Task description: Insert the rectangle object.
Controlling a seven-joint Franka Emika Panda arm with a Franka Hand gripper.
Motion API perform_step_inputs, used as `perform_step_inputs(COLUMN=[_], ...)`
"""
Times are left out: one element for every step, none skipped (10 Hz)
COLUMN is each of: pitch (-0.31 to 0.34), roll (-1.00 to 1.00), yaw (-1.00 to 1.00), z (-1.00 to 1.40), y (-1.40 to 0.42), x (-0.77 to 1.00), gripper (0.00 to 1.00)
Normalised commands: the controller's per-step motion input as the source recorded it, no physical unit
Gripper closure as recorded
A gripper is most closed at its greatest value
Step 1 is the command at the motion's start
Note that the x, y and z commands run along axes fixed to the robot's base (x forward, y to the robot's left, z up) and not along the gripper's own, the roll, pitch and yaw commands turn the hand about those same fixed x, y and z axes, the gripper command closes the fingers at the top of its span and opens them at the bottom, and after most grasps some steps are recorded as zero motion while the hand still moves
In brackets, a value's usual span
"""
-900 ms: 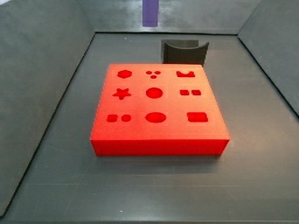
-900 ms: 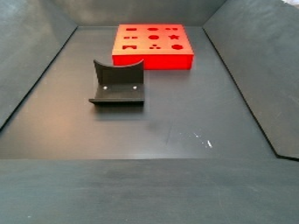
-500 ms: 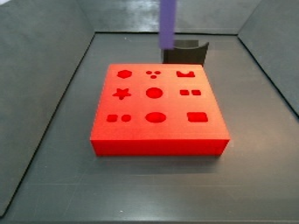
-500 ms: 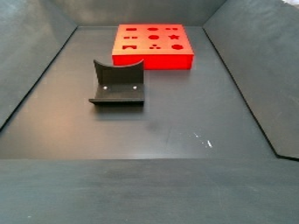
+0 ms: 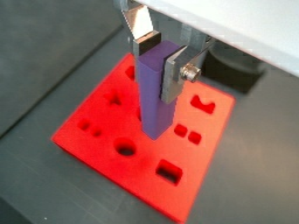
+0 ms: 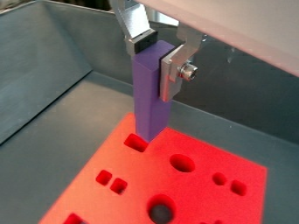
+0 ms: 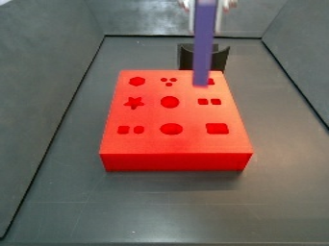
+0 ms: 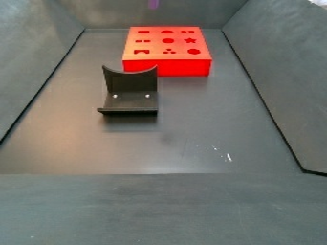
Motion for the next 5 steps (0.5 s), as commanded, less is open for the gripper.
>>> perform_step_inputs(pitch=[0.0, 0.0, 0.0, 0.0, 0.003], roll=[0.14, 0.17, 0.18, 0.17, 0.14], yaw=[-0.73, -0.84, -0.94, -0.9, -0.89], z=[-0.31, -0.32, -0.34, -0.27, -0.17], y=[-0.23, -0.13, -0.08, -0.09, -0.05], x=[0.2, 0.03, 0.0, 0.0, 0.0], gripper=[1.0, 1.0, 1.0, 1.0, 1.0])
